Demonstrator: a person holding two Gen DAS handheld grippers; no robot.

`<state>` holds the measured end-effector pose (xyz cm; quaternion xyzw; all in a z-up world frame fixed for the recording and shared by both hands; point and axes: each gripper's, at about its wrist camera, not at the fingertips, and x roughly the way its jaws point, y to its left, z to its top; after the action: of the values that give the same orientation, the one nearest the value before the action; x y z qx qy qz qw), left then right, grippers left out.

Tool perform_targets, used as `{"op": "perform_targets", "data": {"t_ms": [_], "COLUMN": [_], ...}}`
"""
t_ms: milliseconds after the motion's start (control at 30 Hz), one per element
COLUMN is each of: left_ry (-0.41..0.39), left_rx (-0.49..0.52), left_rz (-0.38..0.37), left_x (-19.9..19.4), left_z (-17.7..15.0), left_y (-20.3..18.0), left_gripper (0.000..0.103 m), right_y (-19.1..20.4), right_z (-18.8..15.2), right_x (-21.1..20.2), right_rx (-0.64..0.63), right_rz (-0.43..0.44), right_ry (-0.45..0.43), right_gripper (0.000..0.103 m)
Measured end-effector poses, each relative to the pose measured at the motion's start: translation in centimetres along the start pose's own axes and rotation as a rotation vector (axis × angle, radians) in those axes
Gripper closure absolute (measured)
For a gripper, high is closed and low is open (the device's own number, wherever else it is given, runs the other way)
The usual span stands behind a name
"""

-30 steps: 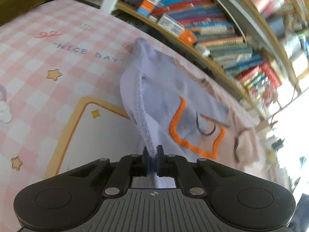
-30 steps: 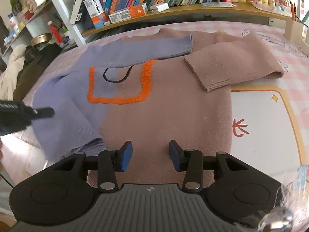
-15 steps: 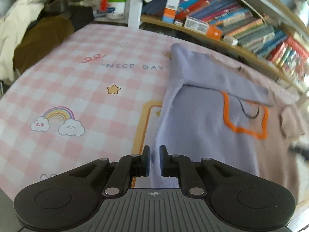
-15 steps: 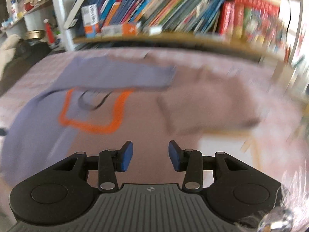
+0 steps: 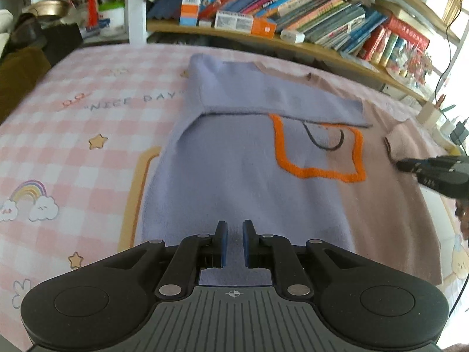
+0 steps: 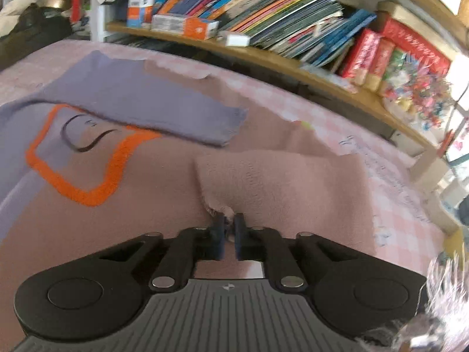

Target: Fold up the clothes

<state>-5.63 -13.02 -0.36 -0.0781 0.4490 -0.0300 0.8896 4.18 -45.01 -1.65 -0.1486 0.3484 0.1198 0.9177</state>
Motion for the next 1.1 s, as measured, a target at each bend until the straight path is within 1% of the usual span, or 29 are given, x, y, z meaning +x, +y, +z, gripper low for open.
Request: {"op": "perform_targets", "data": {"t_ms": [100, 233, 300, 367, 400, 433, 467, 500, 567, 600, 667, 700, 733, 833, 967, 1067, 1100], "left_ry": [-0.003, 0.001, 0.008, 0.015, 0.014, 0.011, 0.009, 0.004, -0.006, -0.012, -0.03, -0.036, -0.039, -0.045, -0.059, -0.057, -0.056], "left_rx": [-0.012, -0.02, -0.025, -0.03, -0.032, -0.034, -0.036, -0.037, -0.04, -0.043, -0.051, -0.054, -0.056, -0.064, -0.068, -0.074, -0.085], "left_rz": [0.007, 0.008, 0.004, 0.0, 0.0, -0.001, 0.0, 0.003, 0.011, 0.019, 0.042, 0.053, 0.065, 0.087, 0.08, 0.079, 0.077], "left_x": [0.1, 0.2, 0.5, 0.8, 0.8, 0.9, 0.9, 0.9, 0.9, 0.9, 0.9, 0.9, 0.9, 1.1, 1.3, 1.8, 2.0], "left_z": [0.2, 0.3, 0.4, 0.5, 0.6, 0.7, 0.8, 1.0, 1.4, 1.6, 1.9, 2.1, 2.3, 2.8, 3.0, 3.0, 3.0], "left_y": [0.3, 0.4, 0.5, 0.5, 0.5, 0.5, 0.5, 0.6, 0.9, 1.0, 1.4, 1.7, 2.0, 2.8, 3.5, 3.8, 4.0], "left_gripper": [0.09, 0.09, 0.09, 0.09, 0.09, 0.09, 0.09, 0.09, 0.09, 0.084, 0.075, 0.072, 0.071, 0.07, 0.07, 0.07, 0.07], "right_y": [-2.5, -9.4, -12.2, -14.0, -14.8, -14.6, -14.4, -13.8, -11.9, -10.7, -8.4, -7.2, -6.0, -3.1, -2.2, -2.1, -2.1], "right_z": [0.6, 2.0, 2.5, 2.5, 2.5, 2.3, 2.1, 1.8, 1.3, 1.0, 0.0, -0.5, -0.9, -1.8, -1.9, -1.6, -1.5], "right_x": [-0.7, -2.4, -2.7, -3.0, -3.1, -3.5, -3.9, -4.2, -4.2, -4.1, -3.8, -3.4, -3.0, -1.9, -0.5, 0.2, 0.5], "right_rx": [0.056, 0.176, 0.213, 0.259, 0.281, 0.291, 0.301, 0.304, 0.308, 0.322, 0.368, 0.397, 0.417, 0.441, 0.446, 0.445, 0.444], "right_rz": [-0.105, -0.423, -0.54, -0.598, -0.619, -0.59, -0.557, -0.501, -0.384, -0.31, -0.114, -0.013, 0.067, 0.15, 0.138, 0.113, 0.104], "right_ry": [-0.065, -0.163, -0.157, -0.142, -0.137, -0.149, -0.158, -0.154, -0.121, -0.092, -0.023, 0.018, 0.054, 0.109, 0.129, 0.125, 0.124], "right_gripper": [0.098, 0.098, 0.097, 0.086, 0.066, 0.057, 0.058, 0.06, 0.06, 0.061, 0.061, 0.062, 0.065, 0.064, 0.064, 0.068, 0.071]}}
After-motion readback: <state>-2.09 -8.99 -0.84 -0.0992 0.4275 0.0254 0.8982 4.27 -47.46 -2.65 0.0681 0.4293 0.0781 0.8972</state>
